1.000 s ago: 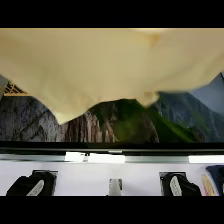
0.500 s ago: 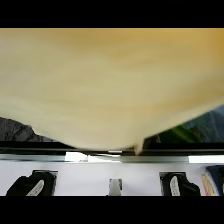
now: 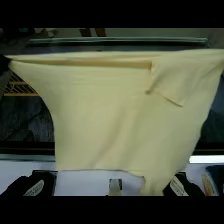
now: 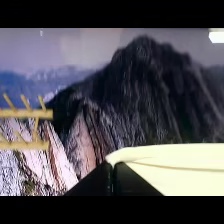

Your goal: Fold the shirts.

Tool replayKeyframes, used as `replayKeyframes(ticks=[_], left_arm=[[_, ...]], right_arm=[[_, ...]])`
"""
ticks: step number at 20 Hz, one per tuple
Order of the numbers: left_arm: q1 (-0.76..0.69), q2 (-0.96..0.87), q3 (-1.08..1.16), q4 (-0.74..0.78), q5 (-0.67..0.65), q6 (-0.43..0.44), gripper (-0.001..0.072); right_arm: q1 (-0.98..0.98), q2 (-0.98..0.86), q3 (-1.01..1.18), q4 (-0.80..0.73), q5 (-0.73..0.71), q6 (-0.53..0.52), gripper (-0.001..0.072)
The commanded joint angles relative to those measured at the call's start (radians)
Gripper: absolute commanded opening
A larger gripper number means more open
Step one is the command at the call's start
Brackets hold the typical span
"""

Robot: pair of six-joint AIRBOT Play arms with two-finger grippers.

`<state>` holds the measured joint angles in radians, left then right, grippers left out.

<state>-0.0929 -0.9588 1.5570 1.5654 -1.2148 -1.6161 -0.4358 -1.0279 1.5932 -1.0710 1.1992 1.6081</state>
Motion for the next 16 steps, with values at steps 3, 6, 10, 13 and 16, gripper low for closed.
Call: replayKeyframes(ticks=[3, 6, 10, 13, 16], left_arm=[[0.001, -0.299, -0.145, 0.006, 0.076, -0.047, 0.0028], [0.0, -0.439, -0.12, 0.003, 0.107, -0.099, 0.0028], [-0.001, -0.56, -0.111, -0.034, 0.104, -0.13, 0.003], [-0.001, -0.62, -0.111, -0.169, 0.067, -0.119, 0.0158], [0.011, -0.634, -0.099, -0.212, -0.116, 0.064, 0.0672]], right_arm=[[-0.001, -0.37, -0.009, 0.121, 0.045, 0.058, 0.0018], [0.008, -0.497, -0.009, 0.213, -0.038, 0.066, 0.0018], [0.088, -0.603, -0.009, 0.191, -0.117, 0.064, 0.0019], [0.154, -0.649, -0.009, 0.125, -0.123, 0.064, 0.0022], [0.155, -0.633, 0.002, 0.069, -0.048, 0.026, 0.0485]])
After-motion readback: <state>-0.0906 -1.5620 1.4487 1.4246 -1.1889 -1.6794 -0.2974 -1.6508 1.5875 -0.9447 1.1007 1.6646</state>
